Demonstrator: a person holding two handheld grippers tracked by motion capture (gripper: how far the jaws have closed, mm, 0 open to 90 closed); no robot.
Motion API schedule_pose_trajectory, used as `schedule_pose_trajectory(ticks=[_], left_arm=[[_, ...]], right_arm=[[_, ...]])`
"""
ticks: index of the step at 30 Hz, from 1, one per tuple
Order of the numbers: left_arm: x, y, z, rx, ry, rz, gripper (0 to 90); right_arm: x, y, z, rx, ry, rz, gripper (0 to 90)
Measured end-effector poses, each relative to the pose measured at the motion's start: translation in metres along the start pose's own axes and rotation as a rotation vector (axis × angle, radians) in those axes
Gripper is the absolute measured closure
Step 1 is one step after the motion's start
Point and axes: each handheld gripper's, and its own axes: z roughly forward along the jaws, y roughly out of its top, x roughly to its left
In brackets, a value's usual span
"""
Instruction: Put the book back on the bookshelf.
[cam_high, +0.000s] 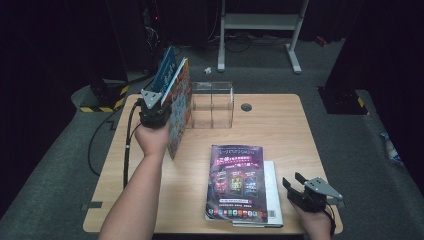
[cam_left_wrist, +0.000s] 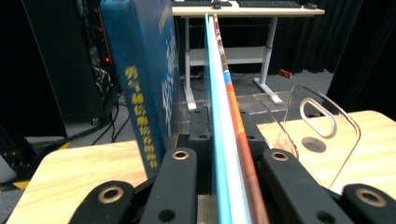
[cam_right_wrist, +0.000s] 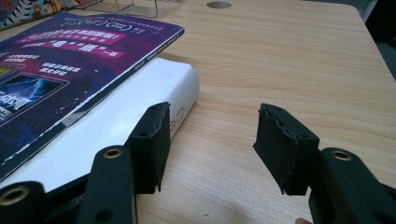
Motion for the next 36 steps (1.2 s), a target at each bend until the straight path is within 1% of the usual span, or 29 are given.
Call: schedule_pose_trajectory(ticks=[4,6,10,13,18,21,26,31,36], left_arm=[[-0.002,0.004,0.002,-0.012,0.008,0.003,81.4],[-0.002,0.006,0.002,-0.024,0.017,0.001,81.4],[-0.001,0.011,0.004,-0.041,0.034,0.009,81.4],[0.000,0.014,0.006,-0.059,0.037,-0.006,81.4],[-0.002,0.016,0.013,-0.070,0.047,-0.011,81.3],[-0.002,0.015,0.016,-0.083,0.051,-0.014,81.3],[-0.002,0.012,0.019,-0.088,0.054,-0.016,81.3],[-0.002,0.008,0.022,-0.102,0.053,-0.035,81.3],[-0.004,0.008,0.024,-0.117,0.048,-0.029,81.3]], right_arm=[[-0.001,0.000,-0.001,-0.001,0.000,0.004,44.7],[-0.001,0.000,-0.001,-0.004,-0.001,0.002,44.7],[-0.001,0.000,-0.001,-0.004,-0.001,0.001,44.8],[-0.001,0.000,-0.001,-0.003,-0.001,0.003,44.8],[-0.001,0.000,-0.001,-0.001,0.001,0.004,44.9],[-0.001,-0.001,-0.001,-0.003,0.000,0.003,44.9],[-0.002,-0.001,-0.001,0.000,-0.002,0.008,45.0],[-0.002,-0.001,-0.001,-0.002,-0.003,0.005,45.1],[0.000,-0.002,0.000,0.001,-0.001,0.002,45.2]])
